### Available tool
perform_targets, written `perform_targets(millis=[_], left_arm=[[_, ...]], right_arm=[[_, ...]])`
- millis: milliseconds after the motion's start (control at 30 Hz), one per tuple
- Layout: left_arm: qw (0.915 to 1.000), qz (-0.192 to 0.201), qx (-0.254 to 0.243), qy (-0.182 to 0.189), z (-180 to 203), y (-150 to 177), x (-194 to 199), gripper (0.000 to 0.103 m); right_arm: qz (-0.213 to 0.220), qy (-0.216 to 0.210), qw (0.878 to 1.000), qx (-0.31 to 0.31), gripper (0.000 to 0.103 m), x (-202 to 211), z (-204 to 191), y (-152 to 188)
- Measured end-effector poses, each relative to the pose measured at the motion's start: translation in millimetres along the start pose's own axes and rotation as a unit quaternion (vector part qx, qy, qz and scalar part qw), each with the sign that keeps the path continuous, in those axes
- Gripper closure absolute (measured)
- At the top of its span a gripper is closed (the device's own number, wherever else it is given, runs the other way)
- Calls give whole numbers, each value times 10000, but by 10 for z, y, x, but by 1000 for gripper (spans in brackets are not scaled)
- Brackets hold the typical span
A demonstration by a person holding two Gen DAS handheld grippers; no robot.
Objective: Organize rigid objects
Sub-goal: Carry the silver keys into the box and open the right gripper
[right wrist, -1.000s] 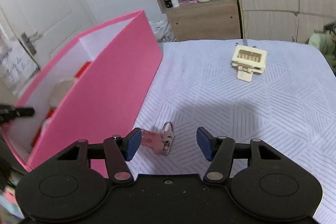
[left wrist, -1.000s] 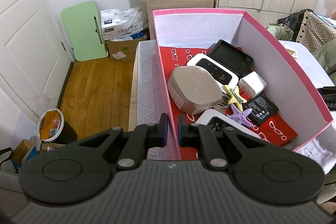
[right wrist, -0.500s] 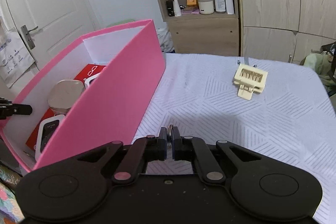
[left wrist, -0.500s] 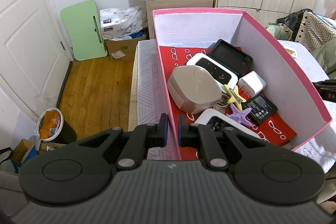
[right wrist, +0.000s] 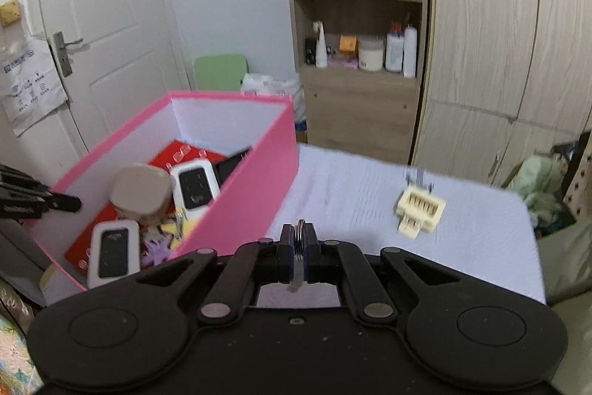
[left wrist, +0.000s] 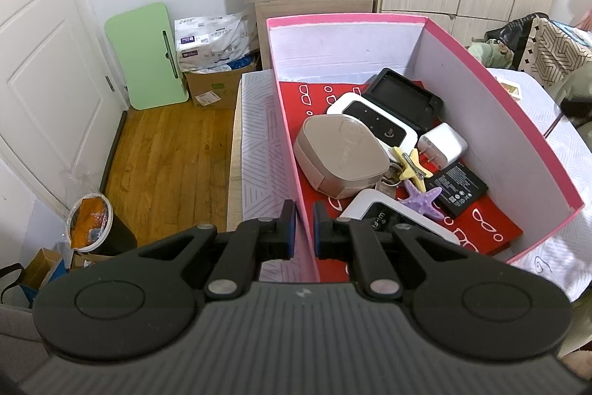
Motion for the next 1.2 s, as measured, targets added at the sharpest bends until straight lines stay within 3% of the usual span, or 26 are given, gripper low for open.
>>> perform_targets(millis=[133, 300, 567, 1067, 1133, 1200], left_arm=[[10000, 19, 34, 6, 1, -4, 3, 94], [10000, 25, 46, 16, -11, -2, 12, 94], [10000, 32, 66, 35, -17, -4, 16, 94], [10000, 50, 61, 48, -14, -6, 17, 94], [10000, 51, 61, 47, -12, -6, 18, 94], [10000, 56, 57, 43, -11, -5, 19, 94]], right_arm=[[333, -249, 9991, 123, 97, 188, -143, -250], [520, -959, 9940, 74, 97, 345, -385, -410], [404, -1770, 9834, 50, 97, 316, -740, -395], [-589, -1865, 9806, -158, 95, -229, -852, 62], [-553, -1887, 9799, -344, 91, -248, -844, 59], [-508, -1832, 9798, -627, 71, -241, -753, 20]])
Point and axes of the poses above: each gripper's, at about its wrist camera, not at the fingertips, and x roughly against the way its jaws point, z to its right, y to its underside, the point moved 6 cm from there along -x, roughly the way its jaws point, and after that the axes turned 14 degrees about z, right-handed, at the moved point
